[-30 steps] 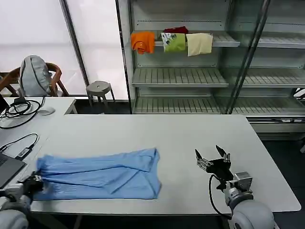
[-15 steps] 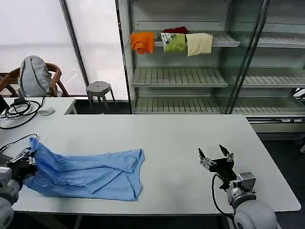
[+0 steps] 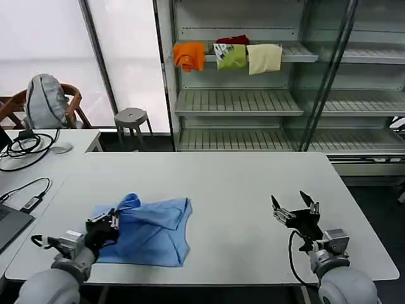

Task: Fold and organize the clothes.

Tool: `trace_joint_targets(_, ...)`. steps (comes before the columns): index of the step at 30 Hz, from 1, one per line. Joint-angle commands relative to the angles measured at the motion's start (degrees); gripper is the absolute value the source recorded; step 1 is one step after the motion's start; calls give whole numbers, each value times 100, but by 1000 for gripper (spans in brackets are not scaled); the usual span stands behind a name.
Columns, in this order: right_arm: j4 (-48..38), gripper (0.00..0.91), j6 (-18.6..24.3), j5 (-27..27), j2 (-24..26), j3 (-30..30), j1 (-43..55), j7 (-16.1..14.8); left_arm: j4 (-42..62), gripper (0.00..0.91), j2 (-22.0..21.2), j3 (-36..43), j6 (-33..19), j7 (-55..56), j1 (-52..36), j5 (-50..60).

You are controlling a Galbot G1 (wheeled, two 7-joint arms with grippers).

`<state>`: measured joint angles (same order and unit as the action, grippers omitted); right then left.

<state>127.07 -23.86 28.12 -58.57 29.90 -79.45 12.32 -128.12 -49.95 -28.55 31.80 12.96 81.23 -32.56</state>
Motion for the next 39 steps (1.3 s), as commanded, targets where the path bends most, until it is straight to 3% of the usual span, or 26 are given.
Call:
trace_joint_targets(1, 9, 907, 1, -8, -7, 116, -56, 1, 111, 0, -477, 1194, 123, 114, -699, -21)
trace_joint_targets(13, -21, 907, -20, -57, -58, 25, -16, 6, 156, 0, -727, 896, 121, 384, -1087, -442)
trace_joint_targets(39, -11, 907, -38, -112, -113, -55, 12, 3, 463, 10, -1326, 1389, 122, 803, -1252, -535)
